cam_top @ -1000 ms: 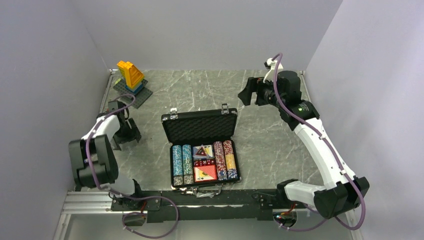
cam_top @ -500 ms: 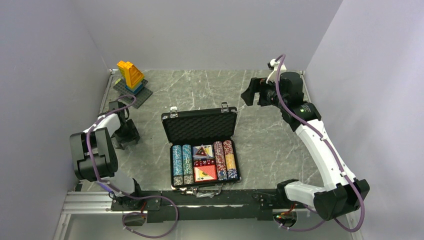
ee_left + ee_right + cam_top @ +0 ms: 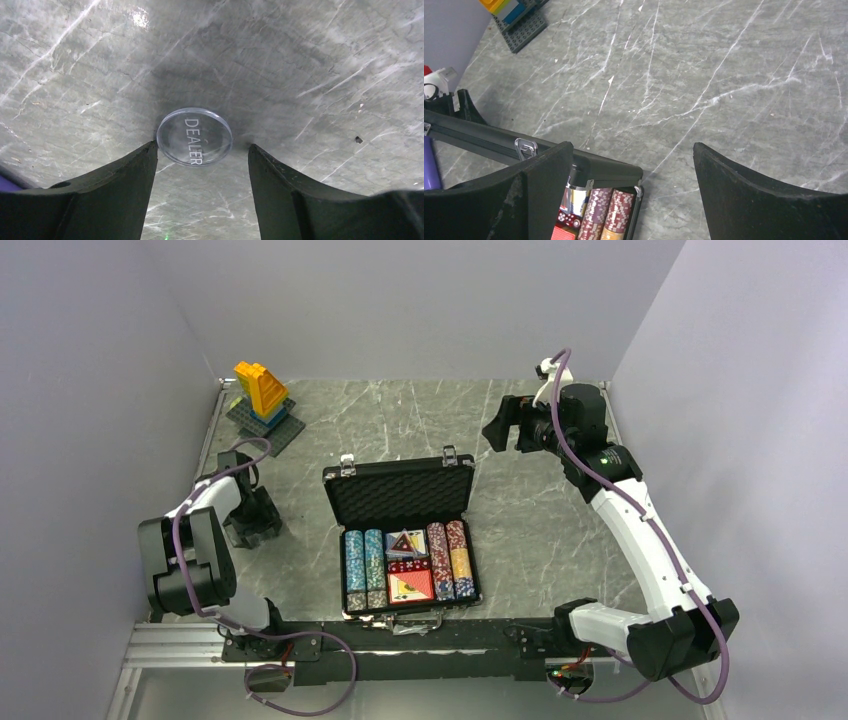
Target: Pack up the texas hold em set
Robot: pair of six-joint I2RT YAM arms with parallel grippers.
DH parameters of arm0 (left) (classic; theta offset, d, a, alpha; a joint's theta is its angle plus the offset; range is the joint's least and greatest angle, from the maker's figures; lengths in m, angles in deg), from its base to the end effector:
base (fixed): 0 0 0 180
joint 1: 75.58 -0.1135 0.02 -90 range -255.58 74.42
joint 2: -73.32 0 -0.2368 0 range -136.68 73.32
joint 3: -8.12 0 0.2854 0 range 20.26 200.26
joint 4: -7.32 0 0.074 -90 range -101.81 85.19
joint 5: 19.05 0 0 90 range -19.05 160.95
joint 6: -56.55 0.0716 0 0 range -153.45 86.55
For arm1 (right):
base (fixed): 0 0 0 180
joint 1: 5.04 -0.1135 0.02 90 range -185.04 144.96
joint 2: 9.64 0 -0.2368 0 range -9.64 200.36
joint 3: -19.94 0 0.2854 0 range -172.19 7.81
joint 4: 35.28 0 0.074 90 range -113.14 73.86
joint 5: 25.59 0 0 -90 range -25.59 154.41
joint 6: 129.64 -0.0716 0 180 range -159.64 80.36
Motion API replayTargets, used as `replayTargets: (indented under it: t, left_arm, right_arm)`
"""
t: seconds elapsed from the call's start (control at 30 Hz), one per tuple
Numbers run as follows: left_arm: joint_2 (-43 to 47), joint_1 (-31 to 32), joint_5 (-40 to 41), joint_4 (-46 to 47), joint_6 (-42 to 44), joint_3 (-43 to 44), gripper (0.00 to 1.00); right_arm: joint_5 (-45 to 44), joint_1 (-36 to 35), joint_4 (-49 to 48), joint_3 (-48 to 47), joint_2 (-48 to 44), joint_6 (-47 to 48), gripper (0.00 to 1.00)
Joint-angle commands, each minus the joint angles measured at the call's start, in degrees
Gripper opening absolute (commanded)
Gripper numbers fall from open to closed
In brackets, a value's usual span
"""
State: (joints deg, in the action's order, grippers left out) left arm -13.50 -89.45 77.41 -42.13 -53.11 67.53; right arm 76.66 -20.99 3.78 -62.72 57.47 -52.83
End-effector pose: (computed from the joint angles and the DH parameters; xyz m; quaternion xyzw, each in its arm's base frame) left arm 0.2827 0.0781 0.0772 -0.2923 0.9478 0.0501 0.1169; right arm 0.3178 0.1066 0.3507 -0.0785 0.8299 0.2235 0.5051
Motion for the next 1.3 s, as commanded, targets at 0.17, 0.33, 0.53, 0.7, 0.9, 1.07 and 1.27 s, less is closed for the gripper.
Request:
replayTargets:
  t: [0.17, 0.33, 0.53, 0.7, 0.9, 1.07, 1.27]
  left_arm:
    - [-1.73, -2.67, -0.80, 0.55, 1.41, -0.29, 0.68]
    - [-1.88, -3.34, -0.77, 0.98, 2.06, -0.40, 0.66]
    - [-3.41, -3.36, -1.53, 0.96, 2.31, -0.25, 0.57]
    - [-2.12, -3.35, -1.78, 0.67, 2.18, -0.54, 0.48]
    - [2.55, -3.19, -2.29, -1.11, 1.09, -1.09, 0.46]
    - [7.68, -2.69, -3.18, -3.50, 0.13, -1.63, 0.46]
    - [11.27, -0.53, -3.31, -5.79, -0.96, -1.74, 0.46]
  right_arm:
    - [-0.39, 0.31, -1.56, 0.39, -1.09, 0.71, 0.94]
    - [-0.58, 0.78, -1.52, 0.47, -1.15, 0.91, 0.94]
    - [0.18, 1.05, -1.60, 0.38, -1.06, 0.71, 0.94]
    - [0.32, 1.17, -1.70, 0.47, -0.95, 0.71, 0.94]
    - [0.56, 1.40, -1.78, 0.65, -0.77, 0.63, 0.94]
    - [0.77, 1.42, -2.12, 0.88, -0.52, 0.54, 0.94]
    - [1.18, 1.91, -2.40, 1.00, -0.09, 0.45, 0.94]
